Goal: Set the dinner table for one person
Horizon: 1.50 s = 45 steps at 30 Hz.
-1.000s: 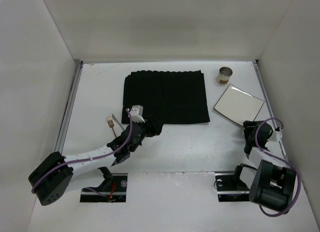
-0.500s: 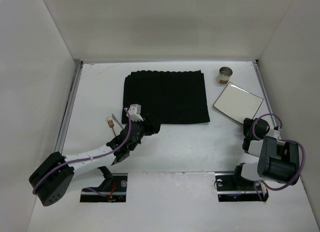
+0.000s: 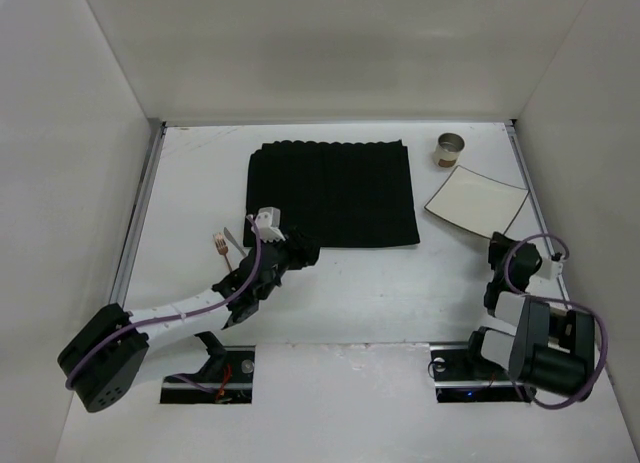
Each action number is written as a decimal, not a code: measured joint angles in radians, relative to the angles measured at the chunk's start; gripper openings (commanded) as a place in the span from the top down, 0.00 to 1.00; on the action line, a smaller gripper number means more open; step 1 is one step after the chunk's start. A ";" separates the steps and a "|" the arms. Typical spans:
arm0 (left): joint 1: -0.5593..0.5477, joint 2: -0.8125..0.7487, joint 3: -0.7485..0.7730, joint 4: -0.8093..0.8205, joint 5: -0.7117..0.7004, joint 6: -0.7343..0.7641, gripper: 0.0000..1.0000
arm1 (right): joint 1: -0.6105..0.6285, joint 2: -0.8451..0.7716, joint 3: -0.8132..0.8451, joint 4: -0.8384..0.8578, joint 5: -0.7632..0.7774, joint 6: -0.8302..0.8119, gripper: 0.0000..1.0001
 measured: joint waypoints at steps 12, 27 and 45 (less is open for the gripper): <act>0.042 -0.002 -0.014 0.002 0.002 -0.006 0.43 | 0.002 -0.678 0.020 -0.536 -0.013 -0.240 0.96; 0.078 0.012 -0.020 0.007 0.006 -0.013 0.43 | 0.050 -0.809 0.199 -0.843 -0.096 -0.251 0.98; 0.170 -0.063 -0.053 0.006 0.009 -0.021 0.43 | 0.674 -0.314 0.260 -0.435 0.118 -0.031 0.99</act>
